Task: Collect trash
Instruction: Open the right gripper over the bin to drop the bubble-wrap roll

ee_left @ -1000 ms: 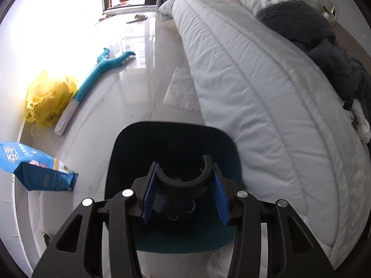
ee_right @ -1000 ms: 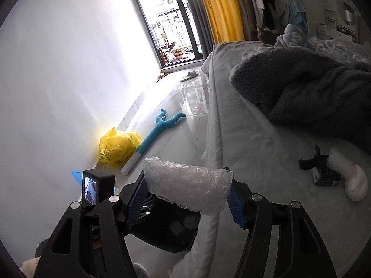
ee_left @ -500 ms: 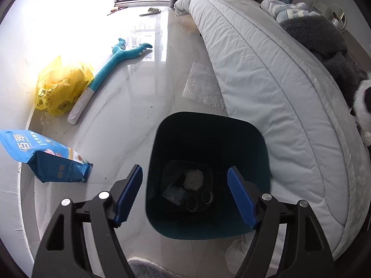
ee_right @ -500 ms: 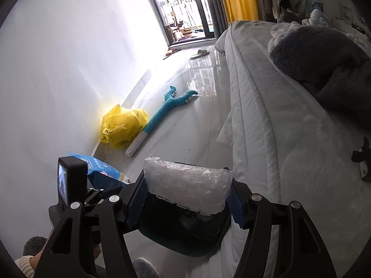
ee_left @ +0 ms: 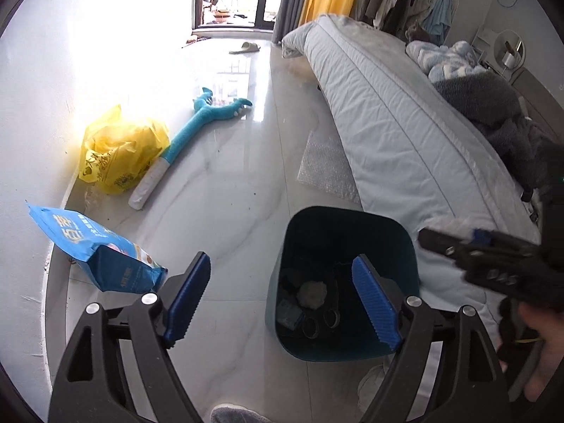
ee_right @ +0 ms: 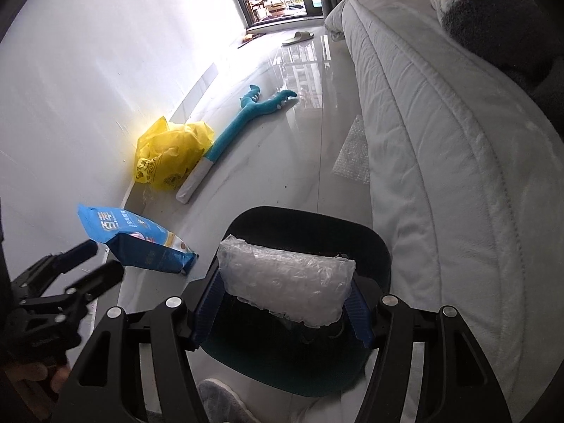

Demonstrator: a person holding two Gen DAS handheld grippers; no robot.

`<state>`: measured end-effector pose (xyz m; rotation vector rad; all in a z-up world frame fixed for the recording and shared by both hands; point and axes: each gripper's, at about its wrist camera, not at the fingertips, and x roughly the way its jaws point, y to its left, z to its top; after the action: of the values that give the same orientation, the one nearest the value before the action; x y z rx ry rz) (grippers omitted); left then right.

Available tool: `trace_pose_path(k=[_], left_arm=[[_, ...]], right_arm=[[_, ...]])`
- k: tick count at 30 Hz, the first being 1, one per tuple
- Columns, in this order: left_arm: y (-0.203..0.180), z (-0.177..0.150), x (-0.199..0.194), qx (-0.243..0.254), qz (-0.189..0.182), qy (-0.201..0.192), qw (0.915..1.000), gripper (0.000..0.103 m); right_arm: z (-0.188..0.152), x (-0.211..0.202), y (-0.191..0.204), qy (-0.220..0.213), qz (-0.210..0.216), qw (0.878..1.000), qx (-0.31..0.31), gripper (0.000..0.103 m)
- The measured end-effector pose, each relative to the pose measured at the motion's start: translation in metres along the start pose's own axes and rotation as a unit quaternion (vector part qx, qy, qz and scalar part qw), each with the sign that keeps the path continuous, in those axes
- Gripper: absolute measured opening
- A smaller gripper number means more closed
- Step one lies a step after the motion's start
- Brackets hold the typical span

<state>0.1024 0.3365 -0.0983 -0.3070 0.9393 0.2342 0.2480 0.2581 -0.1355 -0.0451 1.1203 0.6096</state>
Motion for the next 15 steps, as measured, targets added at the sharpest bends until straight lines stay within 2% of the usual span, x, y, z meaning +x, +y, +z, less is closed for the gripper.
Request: trace_pose_path(k=[5, 12, 15], left_arm=[[0.004, 0.008, -0.023, -0.024, -0.022, -0.024, 0.9992, 0.085], [-0.006, 0.018, -0.06, 0.005, -0.014, -0.077, 0.9969, 0.085], [-0.011, 0.022, -0.078, 0.009, -0.024, -0.104, 0.9942, 0.085]], right_arm=[[-0.004, 0.031, 0.006, 0.025, -0.011, 1.0, -0.003, 0.064], [-0.013, 0.067, 0.013, 0.061, -0.037, 0.997, -0.026, 0.064], [-0.017, 0.079, 0.012, 0.076, -0.052, 0.995, -0.034, 0.064]])
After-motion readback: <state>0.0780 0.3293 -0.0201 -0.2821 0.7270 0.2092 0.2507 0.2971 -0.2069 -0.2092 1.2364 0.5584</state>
